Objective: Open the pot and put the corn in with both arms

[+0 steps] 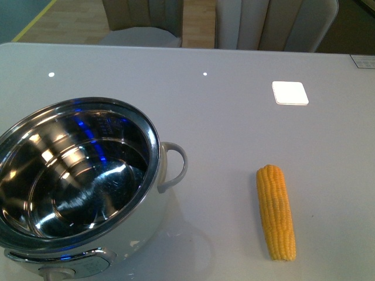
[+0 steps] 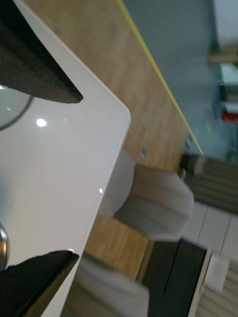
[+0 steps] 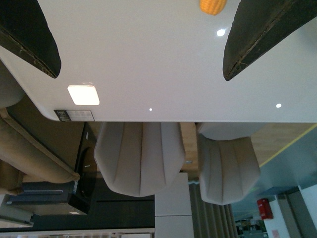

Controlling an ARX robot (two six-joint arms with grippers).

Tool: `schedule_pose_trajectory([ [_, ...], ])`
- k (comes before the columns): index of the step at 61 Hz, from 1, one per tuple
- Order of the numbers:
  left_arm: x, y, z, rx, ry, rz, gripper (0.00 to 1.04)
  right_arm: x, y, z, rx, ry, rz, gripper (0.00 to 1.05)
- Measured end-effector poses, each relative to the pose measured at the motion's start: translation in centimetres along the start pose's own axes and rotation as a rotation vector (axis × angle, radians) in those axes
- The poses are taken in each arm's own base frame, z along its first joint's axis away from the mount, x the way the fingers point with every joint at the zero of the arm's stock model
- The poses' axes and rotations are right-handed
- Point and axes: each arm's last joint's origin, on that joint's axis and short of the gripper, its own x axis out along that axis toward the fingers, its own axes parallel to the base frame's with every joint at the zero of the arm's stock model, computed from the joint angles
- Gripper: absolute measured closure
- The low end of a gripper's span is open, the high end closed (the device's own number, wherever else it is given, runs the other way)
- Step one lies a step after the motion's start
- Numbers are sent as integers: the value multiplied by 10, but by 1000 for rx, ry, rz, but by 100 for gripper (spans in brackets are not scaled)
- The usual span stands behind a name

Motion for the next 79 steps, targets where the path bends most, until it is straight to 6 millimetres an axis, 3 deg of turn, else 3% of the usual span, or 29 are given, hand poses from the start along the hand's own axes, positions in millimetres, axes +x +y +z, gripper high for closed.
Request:
schedule_pose_trajectory([
  [10, -15, -29, -16, 51, 8, 1, 74, 0, 0, 0, 0, 0, 0, 9],
  [20, -23, -42, -22, 58, 5, -2, 102, 0, 0, 0, 0, 0, 0, 9],
  [50, -41, -71, -34, 65, -18, -19, 101, 0, 0, 0, 0, 0, -1, 9],
  [79, -55, -71, -38, 65, 13, -13, 101, 0, 0, 0, 0, 0, -1, 9],
])
